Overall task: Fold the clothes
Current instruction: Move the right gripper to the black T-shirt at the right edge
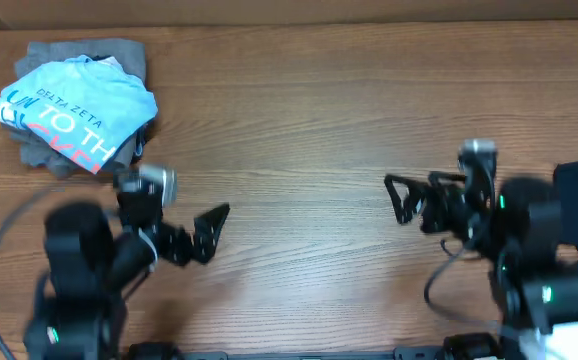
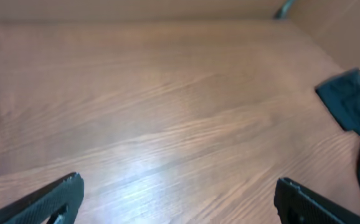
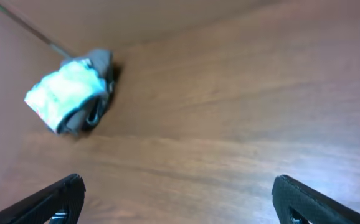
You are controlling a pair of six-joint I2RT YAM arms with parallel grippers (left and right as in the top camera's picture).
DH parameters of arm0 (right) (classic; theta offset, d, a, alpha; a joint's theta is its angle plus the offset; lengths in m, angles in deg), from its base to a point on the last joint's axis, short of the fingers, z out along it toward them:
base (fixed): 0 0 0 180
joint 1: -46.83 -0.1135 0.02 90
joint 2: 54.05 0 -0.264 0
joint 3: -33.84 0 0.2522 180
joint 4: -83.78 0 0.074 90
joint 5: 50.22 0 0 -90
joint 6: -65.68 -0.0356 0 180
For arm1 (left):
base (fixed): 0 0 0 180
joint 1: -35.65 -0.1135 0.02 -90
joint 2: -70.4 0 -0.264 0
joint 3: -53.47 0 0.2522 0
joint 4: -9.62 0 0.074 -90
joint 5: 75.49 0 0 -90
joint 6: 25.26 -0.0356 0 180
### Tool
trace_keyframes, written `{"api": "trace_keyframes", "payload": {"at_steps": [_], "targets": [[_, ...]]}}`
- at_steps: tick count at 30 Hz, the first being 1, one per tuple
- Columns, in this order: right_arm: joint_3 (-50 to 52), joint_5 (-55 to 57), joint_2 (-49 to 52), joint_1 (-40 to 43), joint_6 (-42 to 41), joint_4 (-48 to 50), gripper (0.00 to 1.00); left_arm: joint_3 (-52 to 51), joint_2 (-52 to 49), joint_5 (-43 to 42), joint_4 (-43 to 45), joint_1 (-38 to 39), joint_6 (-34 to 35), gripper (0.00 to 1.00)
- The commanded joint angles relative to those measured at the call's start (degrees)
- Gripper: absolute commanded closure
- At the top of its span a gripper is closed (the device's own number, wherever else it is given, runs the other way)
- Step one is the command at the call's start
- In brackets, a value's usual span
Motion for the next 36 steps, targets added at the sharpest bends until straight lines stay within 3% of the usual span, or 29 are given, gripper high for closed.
{"api": "trace_keyframes", "payload": {"at_steps": [1, 6, 8, 16, 18, 20, 27, 36], "targets": [[-10.1, -3.8, 9.3, 0.2, 1.9, -4.7, 0.00, 12.2, -11.2, 1.9, -6.9, 0.4, -4.2, 0.00], [-18.1, -1.1, 20.8, 0.8, 1.0, -9.2, 0.00, 21.1, -22.7, 1.9, -13.2, 0.4, -4.2, 0.00], [-21.0, 2.9, 25.5, 3.2, -3.5, -11.4, 0.00, 21.9, -25.7, 1.1, -13.3, 0.4, -3.0, 0.00], [-26.1, 15.2, 39.8, 23.8, -9.4, -10.1, 0.00, 21.9, -32.7, -3.1, -14.1, 0.4, -1.8, 0.00], [-26.1, 17.6, 42.3, 28.9, -9.4, -8.3, 0.00, 21.9, -33.7, -3.1, -14.7, 0.4, -1.8, 0.00], [-26.1, 21.1, 44.8, 33.5, -9.4, -6.6, 0.09, 21.9, -34.4, -3.1, -15.1, 0.4, -1.8, 0.00], [-26.1, 24.3, 54.3, 45.5, -9.4, -3.2, 0.09, 21.9, -34.9, -3.0, -15.0, 0.4, -1.8, 0.00], [-26.1, 25.4, 63.1, 49.2, -9.4, -3.8, 0.10, 21.9, -34.9, -3.0, -15.1, 0.4, -1.8, 0.00]]}}
